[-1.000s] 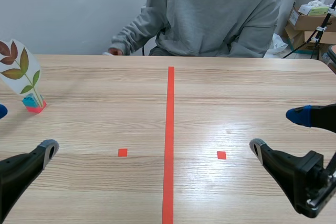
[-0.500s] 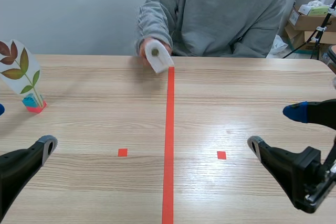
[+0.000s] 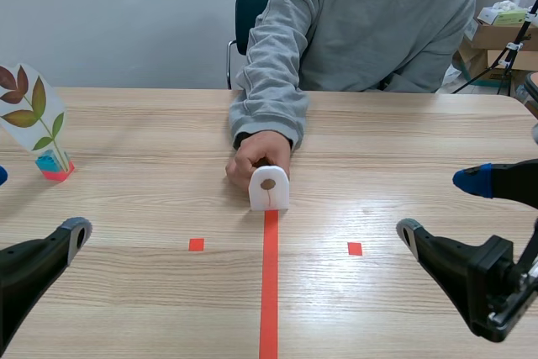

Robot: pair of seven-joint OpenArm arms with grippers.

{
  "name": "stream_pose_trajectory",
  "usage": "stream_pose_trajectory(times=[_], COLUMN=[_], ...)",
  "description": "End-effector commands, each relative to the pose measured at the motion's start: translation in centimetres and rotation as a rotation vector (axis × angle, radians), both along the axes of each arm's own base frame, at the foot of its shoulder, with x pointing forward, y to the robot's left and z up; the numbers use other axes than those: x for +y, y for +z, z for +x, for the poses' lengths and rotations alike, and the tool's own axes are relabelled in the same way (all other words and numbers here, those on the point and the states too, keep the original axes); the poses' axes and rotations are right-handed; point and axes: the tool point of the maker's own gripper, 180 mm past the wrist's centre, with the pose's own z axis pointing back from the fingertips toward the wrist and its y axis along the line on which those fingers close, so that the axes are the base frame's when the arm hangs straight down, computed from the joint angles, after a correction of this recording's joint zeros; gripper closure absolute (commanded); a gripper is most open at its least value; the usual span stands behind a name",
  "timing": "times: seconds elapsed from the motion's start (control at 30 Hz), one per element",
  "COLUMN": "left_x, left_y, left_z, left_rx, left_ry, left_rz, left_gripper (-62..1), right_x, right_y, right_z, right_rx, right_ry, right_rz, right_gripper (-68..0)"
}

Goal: Do the leaf sorting experiment

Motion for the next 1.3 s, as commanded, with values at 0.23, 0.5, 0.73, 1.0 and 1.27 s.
stream_pose_trajectory(times=[0.23,0.5,0.73,1.0,1.27], left_x=[-0.14,-0.14,-0.14,-0.14,-0.14], left_y=[0.31,0.31,0.31,0.31,0.31], left_z=[0.13,0.13,0.13,0.13,0.13], left_rx=[-0.010,-0.010,-0.010,-0.010,-0.010], left_ry=[0.000,-0.001,-0.001,-0.001,-0.001], left_rz=[-0.015,-0.016,-0.016,-0.016,-0.016], left_gripper=[-58.7,-58.7,-58.7,-58.7,-58.7], right_x=[-0.11,-0.11,-0.11,-0.12,-0.11], right_y=[0.66,0.66,0.66,0.65,0.66], right_z=[0.33,0.34,0.33,0.33,0.33], right_rx=[-0.021,-0.021,-0.021,-0.021,-0.021], right_ry=[0.004,0.003,0.003,0.003,0.003], right_rz=[0.009,0.009,0.009,0.009,0.009], right_gripper=[-50.0,-50.0,-50.0,-50.0,-50.0])
